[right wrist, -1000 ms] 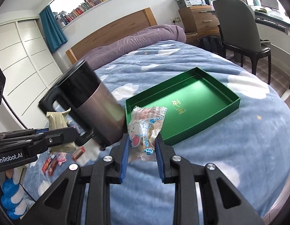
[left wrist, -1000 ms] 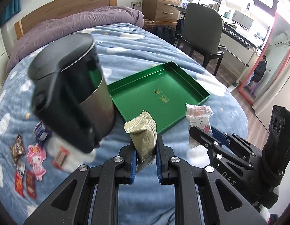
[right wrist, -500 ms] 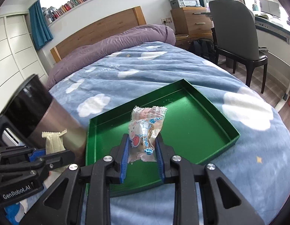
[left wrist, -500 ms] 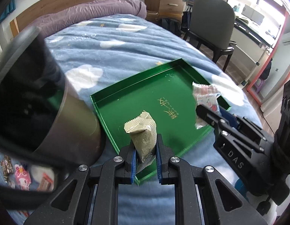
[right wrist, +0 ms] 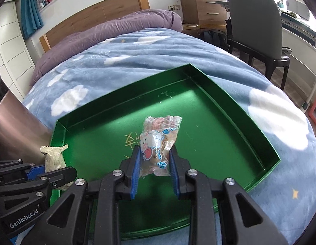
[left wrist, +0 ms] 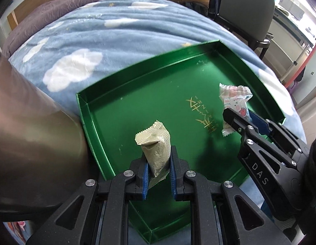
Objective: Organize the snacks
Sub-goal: 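Lower both packets into the green tray and open both grippers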
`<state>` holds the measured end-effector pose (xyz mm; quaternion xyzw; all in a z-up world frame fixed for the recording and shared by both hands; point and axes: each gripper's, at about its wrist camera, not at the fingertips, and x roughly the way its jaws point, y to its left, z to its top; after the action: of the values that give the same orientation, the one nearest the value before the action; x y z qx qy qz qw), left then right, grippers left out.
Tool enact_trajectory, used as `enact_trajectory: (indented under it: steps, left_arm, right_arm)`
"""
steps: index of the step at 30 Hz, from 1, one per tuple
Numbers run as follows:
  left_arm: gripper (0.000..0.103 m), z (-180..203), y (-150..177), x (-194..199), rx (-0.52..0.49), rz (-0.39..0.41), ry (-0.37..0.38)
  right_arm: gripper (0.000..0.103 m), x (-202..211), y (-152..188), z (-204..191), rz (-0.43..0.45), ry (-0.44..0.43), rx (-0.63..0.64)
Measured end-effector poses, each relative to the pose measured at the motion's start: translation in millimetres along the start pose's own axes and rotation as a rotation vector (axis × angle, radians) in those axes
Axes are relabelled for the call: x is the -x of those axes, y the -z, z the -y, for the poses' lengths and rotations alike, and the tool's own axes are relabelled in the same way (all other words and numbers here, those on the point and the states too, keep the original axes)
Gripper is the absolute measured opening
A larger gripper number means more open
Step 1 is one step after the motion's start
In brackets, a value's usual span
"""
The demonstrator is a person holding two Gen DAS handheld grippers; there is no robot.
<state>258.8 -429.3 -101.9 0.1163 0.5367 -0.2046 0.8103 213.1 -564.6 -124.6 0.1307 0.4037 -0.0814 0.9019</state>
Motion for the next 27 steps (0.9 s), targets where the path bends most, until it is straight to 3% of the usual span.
enact_trajectory:
  steps: [22, 27]
  left_arm:
    - [0.015, 1, 2, -25, 0.007, -0.026, 0.003]
    - [0.023, -1, 2, -25, 0.018, -0.025, 0.02]
  right_arm:
    - [0.004, -9, 3, 4, -0.007, 0.001, 0.005]
    - [0.006, -8, 3, 5, -0.005, 0.001, 0.004]
